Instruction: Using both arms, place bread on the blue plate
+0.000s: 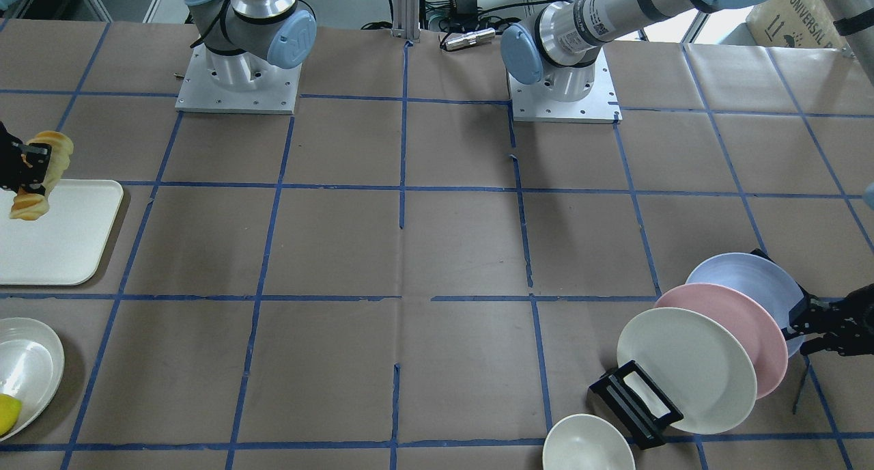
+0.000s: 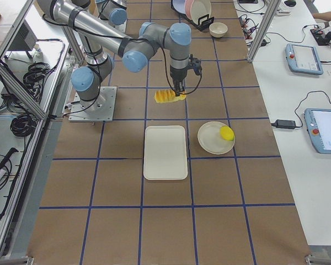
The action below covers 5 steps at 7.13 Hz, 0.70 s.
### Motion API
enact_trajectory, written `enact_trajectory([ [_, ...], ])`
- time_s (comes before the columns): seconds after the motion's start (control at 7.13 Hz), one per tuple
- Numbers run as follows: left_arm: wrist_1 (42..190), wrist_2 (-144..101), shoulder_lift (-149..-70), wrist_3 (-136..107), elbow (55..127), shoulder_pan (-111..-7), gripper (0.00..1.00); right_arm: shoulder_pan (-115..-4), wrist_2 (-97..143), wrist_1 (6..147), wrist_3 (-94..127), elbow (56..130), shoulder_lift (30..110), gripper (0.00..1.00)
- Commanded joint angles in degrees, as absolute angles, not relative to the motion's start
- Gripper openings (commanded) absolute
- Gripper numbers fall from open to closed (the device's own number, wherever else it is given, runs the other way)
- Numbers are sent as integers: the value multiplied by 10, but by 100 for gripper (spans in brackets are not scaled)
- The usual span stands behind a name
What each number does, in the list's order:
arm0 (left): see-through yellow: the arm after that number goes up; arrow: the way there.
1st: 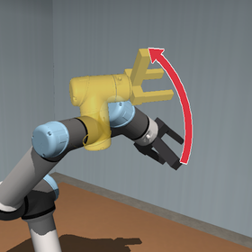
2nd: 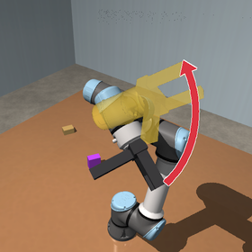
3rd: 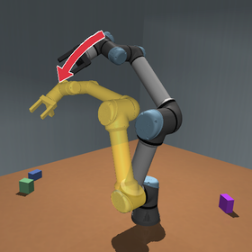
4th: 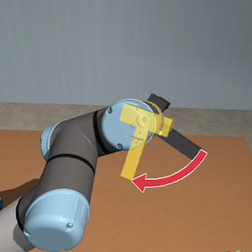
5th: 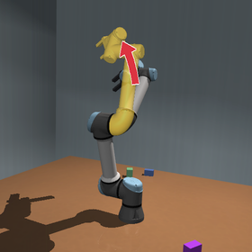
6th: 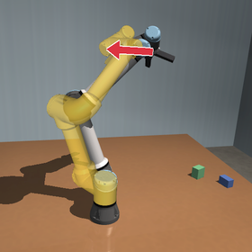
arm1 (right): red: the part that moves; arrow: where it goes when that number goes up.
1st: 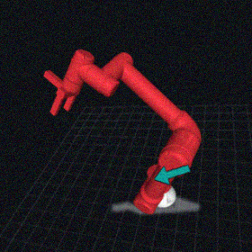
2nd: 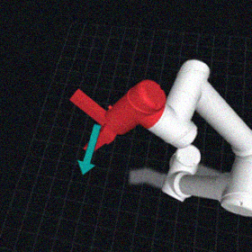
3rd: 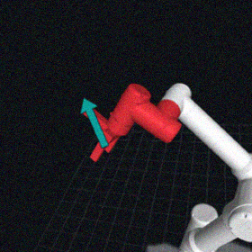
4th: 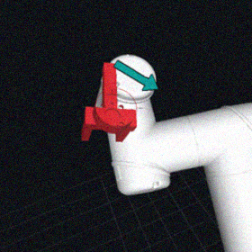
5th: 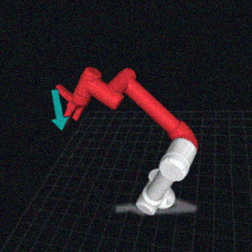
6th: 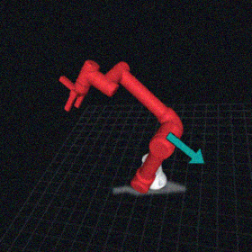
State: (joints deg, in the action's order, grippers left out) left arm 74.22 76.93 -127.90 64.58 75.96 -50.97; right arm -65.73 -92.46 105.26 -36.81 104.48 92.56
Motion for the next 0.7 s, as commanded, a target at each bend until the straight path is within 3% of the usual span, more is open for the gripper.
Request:
enact_trajectory([
  [0.0,761,789,-1260,636,756,-512,4,-734,-928,1020,-292,1042,961,0],
  [0.56,868,793,-1168,631,768,-509,3,-847,-927,993,-179,1041,971,0],
])
